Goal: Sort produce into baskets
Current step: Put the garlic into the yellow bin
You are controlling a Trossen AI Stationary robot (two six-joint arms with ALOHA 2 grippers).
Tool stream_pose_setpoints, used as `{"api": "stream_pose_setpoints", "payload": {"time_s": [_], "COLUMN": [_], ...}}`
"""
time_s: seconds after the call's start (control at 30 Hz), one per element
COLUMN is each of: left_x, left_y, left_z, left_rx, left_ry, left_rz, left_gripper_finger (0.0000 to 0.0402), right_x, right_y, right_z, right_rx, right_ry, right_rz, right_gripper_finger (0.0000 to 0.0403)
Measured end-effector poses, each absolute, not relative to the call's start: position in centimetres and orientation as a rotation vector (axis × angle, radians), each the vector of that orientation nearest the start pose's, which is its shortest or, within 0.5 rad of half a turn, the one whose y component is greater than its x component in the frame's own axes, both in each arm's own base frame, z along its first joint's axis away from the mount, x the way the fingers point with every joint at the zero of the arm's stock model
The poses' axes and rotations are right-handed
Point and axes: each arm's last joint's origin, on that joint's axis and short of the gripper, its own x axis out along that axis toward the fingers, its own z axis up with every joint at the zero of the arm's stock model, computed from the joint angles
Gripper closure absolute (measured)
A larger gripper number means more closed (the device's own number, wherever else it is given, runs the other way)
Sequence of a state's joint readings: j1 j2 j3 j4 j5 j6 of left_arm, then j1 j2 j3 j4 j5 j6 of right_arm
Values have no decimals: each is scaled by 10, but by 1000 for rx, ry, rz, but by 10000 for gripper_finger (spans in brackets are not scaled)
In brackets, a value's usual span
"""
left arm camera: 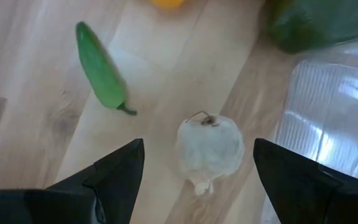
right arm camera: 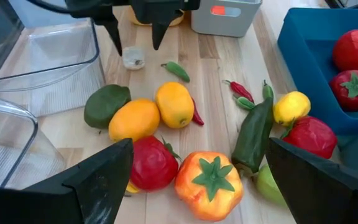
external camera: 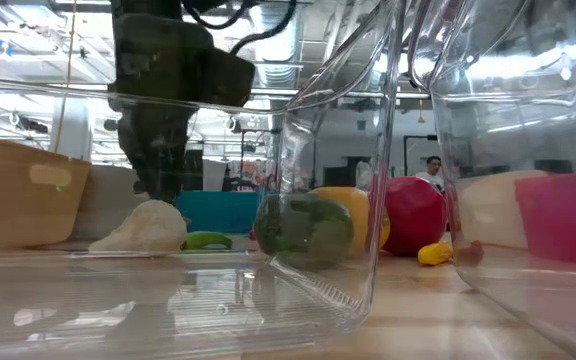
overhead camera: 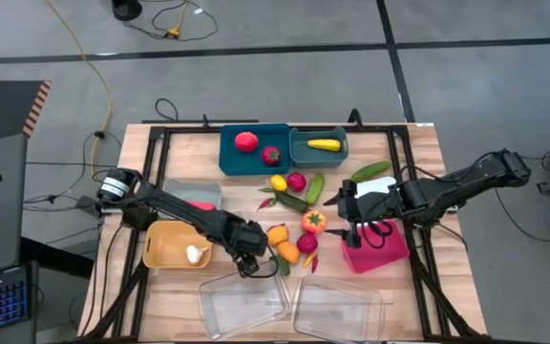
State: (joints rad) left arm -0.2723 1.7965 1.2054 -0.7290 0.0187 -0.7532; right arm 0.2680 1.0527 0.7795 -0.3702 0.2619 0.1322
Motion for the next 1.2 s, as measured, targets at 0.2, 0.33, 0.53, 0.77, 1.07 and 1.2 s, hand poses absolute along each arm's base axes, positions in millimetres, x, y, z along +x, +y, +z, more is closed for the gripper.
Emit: {"api": "stream_pose_setpoints", "payload": {"time_s": [0.2,0.33,0.53,0.77,1.07,1.2], "left_x": [327,327,329,329,327,328], "left_y": [-100,-103,-103,-101,-100,-100], "left_z": [172,171,168,168,165,165], "left_rx": [-476,-470,-433,-401,-408,-393], "left_ry": [1378,1370,1350,1327,1322,1315], "left_rz": [204,203,237,273,282,283], "left_gripper_finger": [114,114,114,114,121,155], "right_x": [212,212,213,213,213,213], "right_y": [50,51,51,51,51,51], "right_z": [267,267,268,268,268,268], "right_rx": [-41,-40,-39,-39,-40,-39], "right_ry": [620,617,613,612,612,613], "right_rz": [-35,-35,-34,-34,-34,-34], "right_gripper_finger": [10,10,10,10,10,10]}}
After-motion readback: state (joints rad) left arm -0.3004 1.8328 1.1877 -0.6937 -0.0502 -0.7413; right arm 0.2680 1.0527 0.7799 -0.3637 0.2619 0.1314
